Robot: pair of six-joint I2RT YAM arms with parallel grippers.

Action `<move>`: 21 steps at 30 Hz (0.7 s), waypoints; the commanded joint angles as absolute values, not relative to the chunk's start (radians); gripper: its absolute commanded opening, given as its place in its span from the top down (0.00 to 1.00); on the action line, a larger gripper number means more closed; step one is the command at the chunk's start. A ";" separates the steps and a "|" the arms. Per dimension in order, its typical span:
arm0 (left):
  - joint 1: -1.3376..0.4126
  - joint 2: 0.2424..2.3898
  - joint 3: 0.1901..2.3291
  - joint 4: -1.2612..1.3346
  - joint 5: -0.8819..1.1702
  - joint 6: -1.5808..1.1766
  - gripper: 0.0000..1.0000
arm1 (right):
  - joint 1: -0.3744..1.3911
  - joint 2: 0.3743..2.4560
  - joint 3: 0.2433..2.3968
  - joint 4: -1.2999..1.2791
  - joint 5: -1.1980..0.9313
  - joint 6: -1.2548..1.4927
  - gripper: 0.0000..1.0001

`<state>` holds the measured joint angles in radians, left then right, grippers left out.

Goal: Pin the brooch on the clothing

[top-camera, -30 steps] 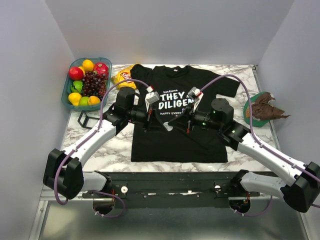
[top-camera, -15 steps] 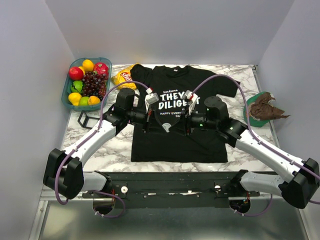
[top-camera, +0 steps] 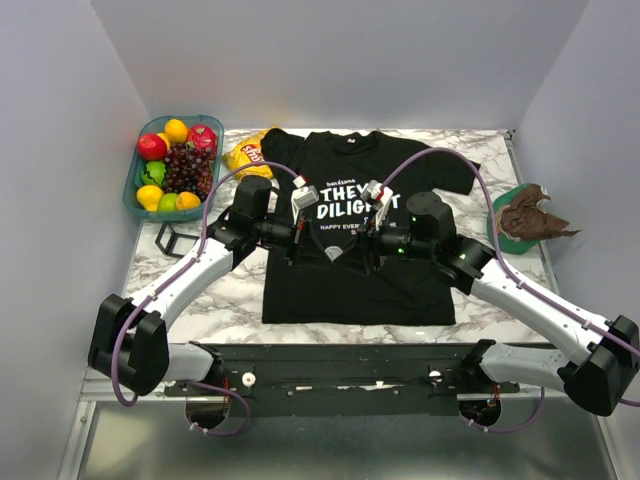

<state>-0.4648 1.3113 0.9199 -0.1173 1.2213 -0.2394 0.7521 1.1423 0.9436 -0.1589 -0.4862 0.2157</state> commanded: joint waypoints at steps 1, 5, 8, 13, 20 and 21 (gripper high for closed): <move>-0.465 1.315 0.946 -0.137 1.216 -0.224 1.00 | 0.761 1.143 0.983 -0.152 -0.462 0.206 0.41; -0.465 1.316 0.946 -0.140 1.215 -0.222 1.00 | 0.775 1.164 0.989 -0.143 -0.462 0.206 0.43; -0.465 1.319 0.946 -0.140 1.215 -0.222 1.00 | 0.779 1.172 0.996 -0.137 -0.459 0.206 0.45; -0.466 1.318 0.948 -0.144 1.216 -0.221 1.00 | 0.782 1.177 0.999 -0.126 -0.463 0.204 0.51; -0.471 1.322 0.950 -0.155 1.216 -0.210 1.00 | 0.788 1.189 1.002 -0.109 -0.466 0.210 0.56; -0.471 1.321 0.951 -0.156 1.215 -0.210 1.00 | 0.790 1.190 0.999 -0.107 -0.465 0.210 0.57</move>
<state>-0.4660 1.3117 0.9199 -0.1375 1.2217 -0.2298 0.7753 1.1778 0.9642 -0.1429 -0.4793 0.2157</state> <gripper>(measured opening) 0.020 0.443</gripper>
